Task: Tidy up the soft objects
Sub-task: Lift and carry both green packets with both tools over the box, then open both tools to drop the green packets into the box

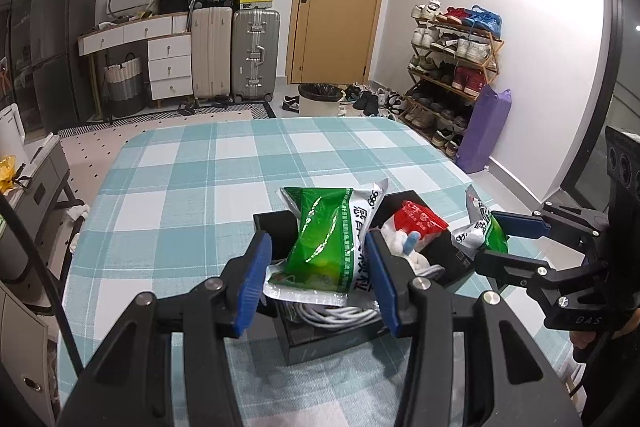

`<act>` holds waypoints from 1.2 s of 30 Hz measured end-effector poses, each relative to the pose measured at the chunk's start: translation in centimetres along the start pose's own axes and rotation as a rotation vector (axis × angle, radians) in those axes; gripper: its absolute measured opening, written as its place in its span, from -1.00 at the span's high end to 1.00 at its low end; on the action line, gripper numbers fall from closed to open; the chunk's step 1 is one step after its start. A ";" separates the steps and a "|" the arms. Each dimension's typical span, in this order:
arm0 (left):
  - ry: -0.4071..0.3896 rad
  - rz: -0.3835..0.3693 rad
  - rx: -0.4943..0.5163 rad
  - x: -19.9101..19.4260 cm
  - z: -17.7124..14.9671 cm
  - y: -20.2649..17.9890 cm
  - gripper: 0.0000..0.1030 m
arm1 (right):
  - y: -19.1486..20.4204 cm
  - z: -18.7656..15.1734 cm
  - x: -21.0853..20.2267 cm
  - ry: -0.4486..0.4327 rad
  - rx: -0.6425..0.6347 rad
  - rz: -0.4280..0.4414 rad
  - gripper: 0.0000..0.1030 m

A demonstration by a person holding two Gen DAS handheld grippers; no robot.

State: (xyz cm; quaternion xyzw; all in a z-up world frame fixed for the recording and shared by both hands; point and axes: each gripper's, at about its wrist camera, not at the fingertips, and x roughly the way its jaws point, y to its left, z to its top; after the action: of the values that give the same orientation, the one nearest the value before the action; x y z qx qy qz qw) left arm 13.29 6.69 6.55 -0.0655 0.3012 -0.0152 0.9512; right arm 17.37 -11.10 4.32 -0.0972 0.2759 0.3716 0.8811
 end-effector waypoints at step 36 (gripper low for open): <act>0.097 0.016 0.016 5.0 0.2 0.4 0.08 | -1.6 3.5 8.2 0.110 0.049 0.019 0.04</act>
State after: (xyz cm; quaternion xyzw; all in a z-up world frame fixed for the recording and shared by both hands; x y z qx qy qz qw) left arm 17.44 6.77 3.80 -0.0548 0.3474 -0.0134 0.9360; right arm 24.62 -5.96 2.56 -0.0934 0.3336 0.3673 0.8632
